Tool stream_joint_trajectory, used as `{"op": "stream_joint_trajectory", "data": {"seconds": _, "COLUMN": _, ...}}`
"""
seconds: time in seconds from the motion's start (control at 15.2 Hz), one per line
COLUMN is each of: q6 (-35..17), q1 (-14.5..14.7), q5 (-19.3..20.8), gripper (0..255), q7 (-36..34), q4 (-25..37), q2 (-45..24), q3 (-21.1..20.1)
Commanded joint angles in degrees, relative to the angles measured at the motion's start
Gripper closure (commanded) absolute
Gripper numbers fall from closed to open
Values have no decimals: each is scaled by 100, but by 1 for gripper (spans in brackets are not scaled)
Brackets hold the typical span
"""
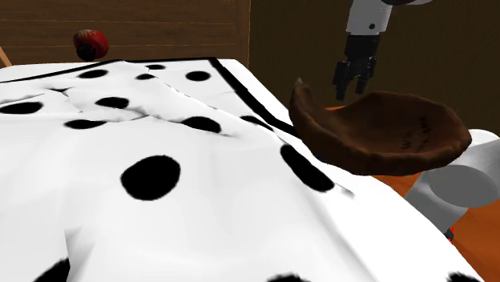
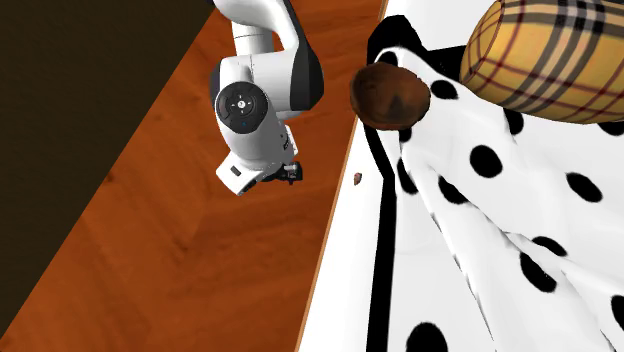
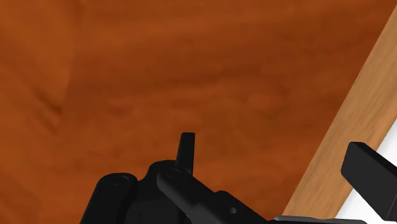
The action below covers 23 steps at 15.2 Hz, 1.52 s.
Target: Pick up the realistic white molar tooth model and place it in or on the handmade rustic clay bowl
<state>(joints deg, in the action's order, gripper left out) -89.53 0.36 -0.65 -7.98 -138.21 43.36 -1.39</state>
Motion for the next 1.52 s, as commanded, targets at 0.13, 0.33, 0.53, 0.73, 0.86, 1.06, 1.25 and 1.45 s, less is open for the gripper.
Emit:
{"op": "stream_joint_trajectory", "data": {"seconds": 0.13, "q6": -5, "q1": 114, "q5": -106, "gripper": 0, "q7": -163, "q4": 206, "q2": -70, "q3": -223}}
{"op": "stream_joint_trajectory", "data": {"seconds": 0.33, "q6": -15, "q1": 264, "q5": -234, "gripper": 0, "q7": -407, "q4": 542, "q2": -204, "q3": -557}}
{"op": "stream_joint_trajectory", "data": {"seconds": 0.53, "q6": -23, "q1": 389, "q5": -322, "gripper": 0, "q7": -652, "q4": 910, "q2": -370, "q3": -890}}
{"op": "stream_joint_trajectory", "data": {"seconds": 0.73, "q6": -25, "q1": 490, "q5": -369, "gripper": 0, "q7": -900, "q4": 1310, "q2": -565, "q3": -1225}}
{"op": "stream_joint_trajectory", "data": {"seconds": 0.86, "q6": -21, "q1": 543, "q5": -376, "gripper": 0, "q7": -1067, "q4": 1594, "q2": -712, "q3": -1454}}
{"op": "stream_joint_trajectory", "data": {"seconds": 1.06, "q6": -5, "q1": 601, "q5": -350, "gripper": 0, "q7": -1323, "q4": 2049, "q2": -956, "q3": -1808}}
{"op": "stream_joint_trajectory", "data": {"seconds": 1.25, "q6": -63, "q1": 630, "q5": -316, "gripper": 0, "q7": -1478, "q4": 2245, "q2": -1098, "q3": -2027}}
{"op": "stream_joint_trajectory", "data": {"seconds": 1.45, "q6": -289, "q1": 643, "q5": -332, "gripper": 0, "q7": -1465, "q4": 1967, "q2": -1045, "q3": -2026}}
